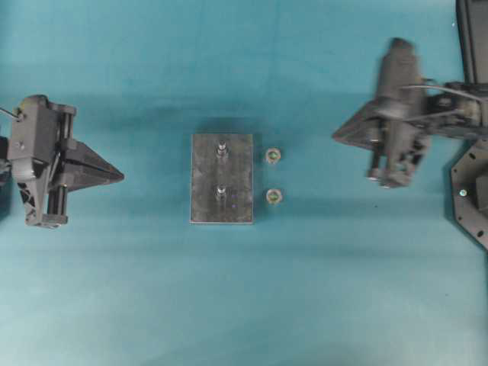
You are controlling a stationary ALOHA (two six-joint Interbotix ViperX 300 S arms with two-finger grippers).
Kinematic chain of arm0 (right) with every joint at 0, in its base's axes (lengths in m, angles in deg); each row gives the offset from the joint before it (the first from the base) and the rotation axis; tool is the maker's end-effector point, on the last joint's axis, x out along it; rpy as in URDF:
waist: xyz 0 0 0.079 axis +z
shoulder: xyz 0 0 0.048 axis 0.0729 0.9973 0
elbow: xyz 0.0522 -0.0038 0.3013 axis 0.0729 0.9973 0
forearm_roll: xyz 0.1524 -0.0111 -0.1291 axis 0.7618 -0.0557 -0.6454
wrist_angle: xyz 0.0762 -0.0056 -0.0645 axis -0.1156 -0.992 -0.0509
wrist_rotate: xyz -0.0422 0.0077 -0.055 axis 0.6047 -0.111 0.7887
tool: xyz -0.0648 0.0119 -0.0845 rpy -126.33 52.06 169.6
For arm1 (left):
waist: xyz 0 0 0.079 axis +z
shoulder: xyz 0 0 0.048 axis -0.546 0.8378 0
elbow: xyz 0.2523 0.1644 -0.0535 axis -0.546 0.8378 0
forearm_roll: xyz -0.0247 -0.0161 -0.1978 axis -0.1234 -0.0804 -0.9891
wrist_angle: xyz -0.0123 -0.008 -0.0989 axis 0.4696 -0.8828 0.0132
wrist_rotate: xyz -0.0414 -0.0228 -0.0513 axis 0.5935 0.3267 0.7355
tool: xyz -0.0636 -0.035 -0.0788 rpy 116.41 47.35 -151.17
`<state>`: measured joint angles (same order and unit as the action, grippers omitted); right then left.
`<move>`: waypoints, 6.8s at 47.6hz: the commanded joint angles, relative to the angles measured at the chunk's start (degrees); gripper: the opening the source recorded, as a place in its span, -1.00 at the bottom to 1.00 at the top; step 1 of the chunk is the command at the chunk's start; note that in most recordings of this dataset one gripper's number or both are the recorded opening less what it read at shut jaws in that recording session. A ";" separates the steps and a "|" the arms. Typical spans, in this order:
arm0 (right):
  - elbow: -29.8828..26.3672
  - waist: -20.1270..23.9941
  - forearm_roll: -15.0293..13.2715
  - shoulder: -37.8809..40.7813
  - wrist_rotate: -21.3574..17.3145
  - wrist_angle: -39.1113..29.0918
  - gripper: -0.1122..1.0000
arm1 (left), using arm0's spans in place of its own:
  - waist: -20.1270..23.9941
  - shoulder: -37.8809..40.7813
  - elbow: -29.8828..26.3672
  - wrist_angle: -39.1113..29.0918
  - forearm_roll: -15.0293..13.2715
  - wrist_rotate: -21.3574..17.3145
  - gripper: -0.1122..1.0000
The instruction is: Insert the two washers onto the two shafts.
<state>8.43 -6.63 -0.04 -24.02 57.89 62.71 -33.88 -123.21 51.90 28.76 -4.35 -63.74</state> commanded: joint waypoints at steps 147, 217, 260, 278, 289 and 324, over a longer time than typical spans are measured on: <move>-31.03 2.20 -2.72 32.78 7.03 -13.62 -0.19 | -1.14 2.20 -1.49 -0.70 0.09 0.00 -0.80; -44.12 3.87 -5.63 39.73 7.03 -21.45 -0.19 | -1.05 2.29 -0.62 -0.53 0.09 0.00 -0.80; -43.51 4.13 -5.10 39.64 6.94 -21.97 0.70 | -1.05 2.29 -0.53 -0.53 0.00 0.00 -0.80; -31.99 6.06 -4.48 30.50 2.72 -19.51 0.68 | -1.05 2.29 -0.53 -0.53 0.09 0.00 -0.80; -21.62 10.20 -4.48 29.44 -2.81 -11.43 0.63 | -1.05 2.46 -0.35 -0.53 0.09 0.00 -0.80; -19.07 11.69 -4.66 34.98 -6.15 -4.48 0.63 | -1.05 2.72 -0.79 -0.53 0.09 0.00 -0.80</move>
<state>-10.20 4.71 -4.61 11.48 52.44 57.78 -34.94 -120.40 52.17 27.71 -4.43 -63.74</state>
